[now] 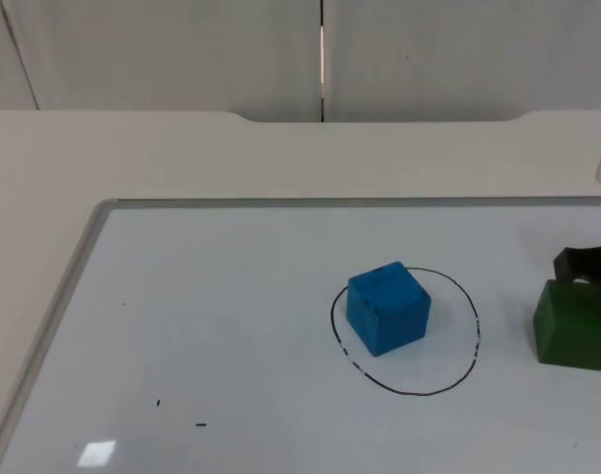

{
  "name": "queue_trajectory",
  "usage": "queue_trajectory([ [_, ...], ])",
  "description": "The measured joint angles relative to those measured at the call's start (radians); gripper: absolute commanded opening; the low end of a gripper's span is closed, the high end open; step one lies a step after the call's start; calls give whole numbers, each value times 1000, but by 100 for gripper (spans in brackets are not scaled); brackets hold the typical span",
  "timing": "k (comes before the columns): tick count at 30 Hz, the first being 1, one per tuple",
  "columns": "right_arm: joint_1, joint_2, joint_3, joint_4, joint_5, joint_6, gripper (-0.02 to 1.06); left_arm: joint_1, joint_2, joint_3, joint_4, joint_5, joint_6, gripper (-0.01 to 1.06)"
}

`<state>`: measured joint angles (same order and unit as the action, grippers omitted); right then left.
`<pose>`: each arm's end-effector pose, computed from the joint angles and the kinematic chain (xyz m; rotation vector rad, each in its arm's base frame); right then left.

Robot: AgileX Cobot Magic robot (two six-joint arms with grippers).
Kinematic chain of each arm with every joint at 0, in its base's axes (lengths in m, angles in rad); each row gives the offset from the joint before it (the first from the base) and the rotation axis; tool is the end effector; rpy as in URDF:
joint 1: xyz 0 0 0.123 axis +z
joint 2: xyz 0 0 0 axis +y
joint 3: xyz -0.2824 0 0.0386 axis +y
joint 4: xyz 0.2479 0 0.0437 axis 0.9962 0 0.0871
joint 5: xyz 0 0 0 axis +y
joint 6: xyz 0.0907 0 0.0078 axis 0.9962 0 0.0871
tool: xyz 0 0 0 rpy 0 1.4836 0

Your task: Push the two cubes into the marked area.

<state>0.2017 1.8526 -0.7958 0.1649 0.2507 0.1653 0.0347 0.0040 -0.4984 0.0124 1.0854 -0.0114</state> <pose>0.3000 0.0651 0.1038 0.1628 2.8000 0.1857 -0.0051 0.0008 0.2748 -0.0485 2.0741 0.0292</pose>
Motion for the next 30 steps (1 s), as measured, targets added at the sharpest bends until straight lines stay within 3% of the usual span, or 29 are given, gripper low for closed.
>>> queue_trajectory([
  [11, 2, 0, 0, 8, 36, 4, 0, 0, 0, 0, 0, 0, 2, 0],
  [24, 2, 0, 0, 102, 59, 4, 0, 0, 0, 0, 0, 0, 2, 0],
  [30, 48, 0, 0, 132, 37, 4, 0, 0, 0, 0, 0, 0, 2, 0],
])
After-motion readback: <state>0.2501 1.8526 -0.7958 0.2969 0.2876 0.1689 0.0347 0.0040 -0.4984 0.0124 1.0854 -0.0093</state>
